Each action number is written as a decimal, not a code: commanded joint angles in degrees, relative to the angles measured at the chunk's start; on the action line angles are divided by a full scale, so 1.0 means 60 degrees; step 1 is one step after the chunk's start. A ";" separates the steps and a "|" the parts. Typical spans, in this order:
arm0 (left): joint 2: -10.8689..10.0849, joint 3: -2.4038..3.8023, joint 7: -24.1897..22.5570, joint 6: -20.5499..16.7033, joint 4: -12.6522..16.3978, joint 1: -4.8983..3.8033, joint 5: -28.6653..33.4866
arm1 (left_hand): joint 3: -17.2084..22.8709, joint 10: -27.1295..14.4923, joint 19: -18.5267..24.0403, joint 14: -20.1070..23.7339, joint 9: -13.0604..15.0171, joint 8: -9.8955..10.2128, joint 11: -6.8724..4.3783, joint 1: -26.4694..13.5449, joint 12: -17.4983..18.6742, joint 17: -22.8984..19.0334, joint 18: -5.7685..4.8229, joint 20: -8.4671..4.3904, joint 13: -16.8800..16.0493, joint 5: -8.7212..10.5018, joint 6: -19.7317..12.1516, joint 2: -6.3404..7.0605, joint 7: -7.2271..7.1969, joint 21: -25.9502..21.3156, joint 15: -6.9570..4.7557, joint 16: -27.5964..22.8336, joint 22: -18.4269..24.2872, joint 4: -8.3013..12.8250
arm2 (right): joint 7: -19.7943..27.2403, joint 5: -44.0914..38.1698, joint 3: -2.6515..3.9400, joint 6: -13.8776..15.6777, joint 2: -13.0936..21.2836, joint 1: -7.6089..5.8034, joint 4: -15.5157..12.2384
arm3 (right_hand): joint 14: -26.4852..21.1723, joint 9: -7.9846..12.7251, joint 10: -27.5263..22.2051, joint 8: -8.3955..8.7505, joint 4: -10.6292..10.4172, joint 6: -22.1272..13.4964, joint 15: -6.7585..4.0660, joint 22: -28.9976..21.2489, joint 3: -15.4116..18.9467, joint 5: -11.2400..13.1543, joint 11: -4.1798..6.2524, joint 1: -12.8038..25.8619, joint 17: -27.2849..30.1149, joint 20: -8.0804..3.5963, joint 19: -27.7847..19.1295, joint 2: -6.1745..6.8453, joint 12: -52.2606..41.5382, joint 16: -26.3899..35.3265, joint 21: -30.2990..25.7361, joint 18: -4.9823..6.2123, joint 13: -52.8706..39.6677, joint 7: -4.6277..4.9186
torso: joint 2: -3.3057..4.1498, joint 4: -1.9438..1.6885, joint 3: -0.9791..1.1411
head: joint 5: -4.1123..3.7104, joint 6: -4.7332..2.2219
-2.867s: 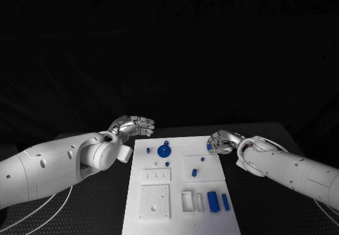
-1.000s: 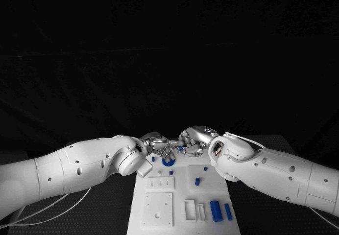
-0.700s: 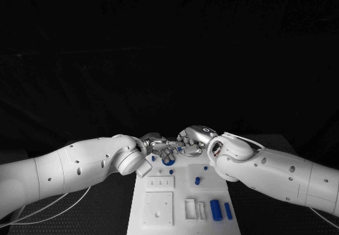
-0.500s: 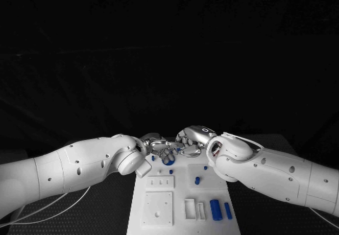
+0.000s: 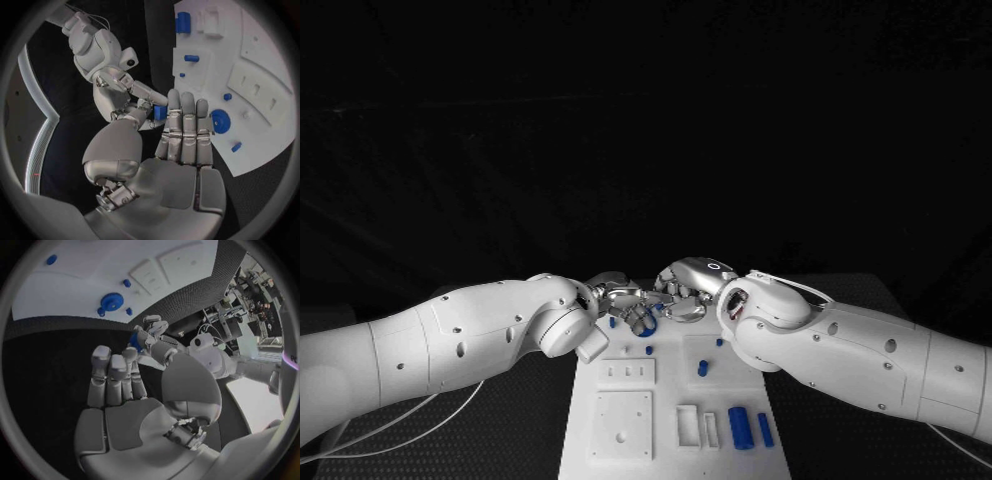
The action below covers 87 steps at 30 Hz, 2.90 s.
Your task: Assemble the parts on the task board
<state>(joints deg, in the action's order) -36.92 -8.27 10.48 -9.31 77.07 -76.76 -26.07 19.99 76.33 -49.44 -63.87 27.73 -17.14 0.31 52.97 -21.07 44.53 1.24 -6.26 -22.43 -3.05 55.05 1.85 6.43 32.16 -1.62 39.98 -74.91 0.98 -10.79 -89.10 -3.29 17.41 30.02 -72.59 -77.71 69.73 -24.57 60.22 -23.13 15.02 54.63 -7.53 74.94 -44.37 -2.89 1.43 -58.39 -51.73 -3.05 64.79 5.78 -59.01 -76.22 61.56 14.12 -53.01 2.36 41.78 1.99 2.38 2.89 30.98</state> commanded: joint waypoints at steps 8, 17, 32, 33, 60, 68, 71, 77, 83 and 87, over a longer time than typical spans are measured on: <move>0.0005 0.0013 -0.0121 0.0170 0.0025 -0.0012 0.0237 | -0.0043 -0.0137 0.0157 0.0102 0.0004 0.0061 0.0023 0.0222 -0.0055 -0.0119 0.0049 -0.0132 -0.0109 -0.0652 0.0052 -0.0654 0.0023 0.0088 0.0032 0.0093 -0.0168 0.0386 | 0.0016 -0.0086 -0.0015 -0.0266 -0.0047 0.0044 -0.0019 | 0.0090 -0.0376 0.0057 -0.0192 -0.0009 0.0777 -0.0011 0.0062 -0.0060 -0.0030 0.0011 -0.0016 -0.0018 0.0006 0.0068 0.0035 -0.0063 0.0040 0.0020 0.0147 0.0021 0.0400 | 0.0004 0.0002 0.0003 | 0.0010 0.0033; -0.0062 0.0013 -0.0152 0.0360 0.0036 -0.0012 0.0279 | 0.1717 -0.0150 0.0178 0.0141 0.0016 0.0096 0.0031 0.0262 0.0025 -0.0391 -0.0006 -0.0092 -0.0234 -0.0244 0.0228 -0.0869 0.0020 0.0199 0.0073 0.0217 -0.0129 0.0871 | -0.0021 -0.0086 -0.0024 -0.0348 -0.0039 0.0063 0.0063 | 0.0096 -0.0381 0.0060 -0.0187 -0.0015 0.0777 -0.0010 0.0060 -0.0065 -0.0030 0.0011 -0.0009 -0.0022 0.0007 0.0072 0.0030 -0.0063 0.0048 0.0018 0.0147 0.0027 0.0400 | 0.0005 0.0011 0.0009 | 0.0010 0.0030; -0.0103 0.0013 -0.0127 0.0409 0.0018 -0.0012 0.0295 | 0.2164 -0.0080 0.0209 0.0156 0.0165 -0.0101 -0.0035 -0.0209 0.0016 -0.0483 -0.0014 -0.0098 -0.0337 -0.0365 0.0599 -0.0917 -0.0096 0.0343 0.0065 0.0374 -0.0158 0.1232 | -0.0031 -0.0098 -0.0027 -0.0403 -0.0047 0.0116 0.0122 | 0.0105 -0.0387 0.0064 -0.0181 -0.0015 0.0779 -0.0010 0.0060 -0.0077 -0.0031 0.0012 -0.0009 -0.0028 0.0007 0.0078 0.0017 -0.0064 0.0057 0.0015 0.0147 0.0035 0.0399 | 0.0019 0.0008 0.0017 | -0.0020 0.0051; -0.0097 0.0013 -0.0121 0.0383 0.0011 -0.0012 0.0295 | 0.2175 -0.0074 0.0209 0.0154 0.0176 -0.0111 -0.0039 -0.0233 0.0013 -0.0486 -0.0014 -0.0100 -0.0343 -0.0377 0.0617 -0.0913 -0.0103 0.0349 0.0063 0.0384 -0.0157 0.1242 | -0.0030 -0.0097 -0.0027 -0.0404 -0.0048 0.0118 0.0121 | 0.0105 -0.0387 0.0064 -0.0181 -0.0015 0.0779 -0.0010 0.0060 -0.0078 -0.0031 0.0012 -0.0009 -0.0028 0.0007 0.0078 0.0017 -0.0064 0.0058 0.0015 0.0147 0.0036 0.0399 | 0.0018 0.0005 0.0017 | -0.0023 0.0049; -0.0081 0.0013 -0.0102 0.0281 -0.0007 -0.0002 -0.0192 | 0.2523 0.0272 -0.0030 -0.0099 0.0982 -0.0610 -0.0346 -0.0189 -0.0820 -0.0264 -0.0048 -0.0350 -0.0954 -0.1600 0.1271 -0.0718 -0.0435 0.0865 -0.0213 0.1360 -0.0190 0.1935 | 0.0004 0.0025 -0.0030 -0.0499 -0.0083 0.0161 0.0178 | 0.0119 -0.0403 0.0059 -0.0156 -0.0010 0.0770 -0.0005 0.0059 -0.0073 -0.0033 0.0007 0.0030 -0.0044 0.0015 0.0084 0.0067 -0.0057 0.0094 0.0004 0.0147 0.0062 0.0405 | 0.0015 0.0022 0.0023 | -0.0020 0.0126; -0.0098 0.0013 -0.0012 0.0311 -0.0088 -0.0002 -0.0442 | 0.2539 0.0263 -0.0039 -0.0121 0.1122 -0.0638 -0.0379 -0.0175 -0.0930 -0.0268 -0.0051 -0.0386 -0.1020 -0.1550 0.1287 -0.0728 -0.0459 0.0943 -0.0243 0.1460 -0.0190 0.1965 | 0.0433 0.0810 -0.0048 -0.0157 0.0011 0.0160 0.0332 | -0.0413 -0.0015 -0.0761 0.0858 -0.0193 -0.0864 0.0471 -0.0023 0.0790 -0.0042 -0.0511 0.0940 0.0054 0.0163 -0.0429 0.1400 0.0415 0.0634 -0.0395 0.0134 0.0340 0.0945 | 0.0007 0.0030 0.0032 | -0.0005 0.0157; -0.0102 0.0012 0.0042 0.0337 -0.0105 -0.0003 -0.0522 | 0.2542 0.0258 -0.0033 -0.0119 0.1144 -0.0638 -0.0381 -0.0173 -0.0942 -0.0273 -0.0053 -0.0388 -0.1027 -0.1527 0.1285 -0.0730 -0.0461 0.0952 -0.0245 0.1471 -0.0189 0.1967 | 0.0512 0.0917 -0.0049 0.0064 0.0075 0.0160 0.0379 | -0.0684 0.0164 -0.1187 0.1299 -0.0244 -0.1677 0.0770 -0.0049 0.1127 -0.0097 -0.0812 0.1147 0.0078 0.0264 -0.0713 0.1687 0.0579 0.0774 -0.0578 0.0102 0.0429 0.1257 | 0.0009 0.0030 0.0038 | 0.0006 0.0154; -0.0126 0.0012 0.0244 0.0489 -0.0130 -0.0003 -0.0918 | 0.2547 0.0260 -0.0021 -0.0122 0.1186 -0.0643 -0.0389 -0.0171 -0.0967 -0.0282 -0.0057 -0.0394 -0.1040 -0.1492 0.1294 -0.0730 -0.0467 0.0972 -0.0249 0.1491 -0.0189 0.1972 | 0.1112 0.1705 -0.0049 0.1083 0.0483 0.0161 0.0477 | -0.1101 0.0150 -0.1695 0.1419 -0.0578 -0.2106 0.1016 -0.0010 0.1736 -0.0371 -0.1053 0.1234 0.0041 0.0491 -0.1124 0.1815 0.0414 0.0797 -0.0798 0.0109 0.0532 0.1501 | 0.0010 0.0015 0.0036 | 0.0011 0.0190; -0.0204 -0.0001 0.0642 0.0551 -0.0134 -0.0004 -0.1840 | 0.2542 0.0332 -0.0076 -0.0222 0.1330 -0.0674 -0.0443 -0.0188 -0.1067 -0.0302 -0.0041 -0.0440 -0.1085 -0.1489 0.1356 -0.0729 -0.0508 0.1085 -0.0299 0.1601 -0.0194 0.1967 | 0.1700 0.2860 -0.0030 0.1462 0.1064 0.0156 0.0713 | -0.1141 0.0062 -0.1753 0.1309 -0.0829 -0.2054 0.0997 0.0024 0.1907 -0.0964 -0.1027 0.1156 0.0063 0.0571 -0.1139 0.1751 0.0257 0.0770 -0.0828 0.0147 0.0675 0.1480 | 0.0006 0.0027 0.0039 | 0.0067 0.0257; -0.0252 -0.0047 0.0980 0.0601 -0.0082 -0.0005 -0.2774 | 0.2534 0.0428 -0.0161 -0.0332 0.1453 -0.0683 -0.0494 -0.0193 -0.1187 -0.0301 -0.0022 -0.0495 -0.1139 -0.1489 0.1391 -0.0716 -0.0543 0.1219 -0.0364 0.1733 -0.0203 0.1978 | 0.1932 0.3468 0.0019 0.1514 0.1300 0.0102 0.1010 | -0.1142 0.0020 -0.1753 0.1256 -0.0888 -0.2024 0.0980 0.0051 0.1975 -0.1381 -0.1015 0.1040 0.0081 0.0583 -0.1138 0.1660 0.0183 0.0758 -0.0830 0.0147 0.0768 0.1462 | 0.0008 0.0047 0.0033 | 0.0098 0.0305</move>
<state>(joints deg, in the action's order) -38.42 -8.50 13.66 -6.94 76.29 -76.74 -35.68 35.23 78.68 -50.05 -65.55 36.16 -20.93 -2.22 51.79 -28.02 42.75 1.30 -6.51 -29.17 -12.13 59.85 -2.20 6.51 39.28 -3.70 50.20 -74.90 12.45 -2.86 -74.28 -3.28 24.04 37.60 -71.79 -72.15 63.21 -24.40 50.07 -15.28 9.80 43.25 -1.50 74.94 -32.65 -10.90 -4.61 -51.74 -51.29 0.10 58.10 15.71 -57.73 -71.38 56.78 13.30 -48.47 10.22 41.83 2.17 2.60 3.33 32.57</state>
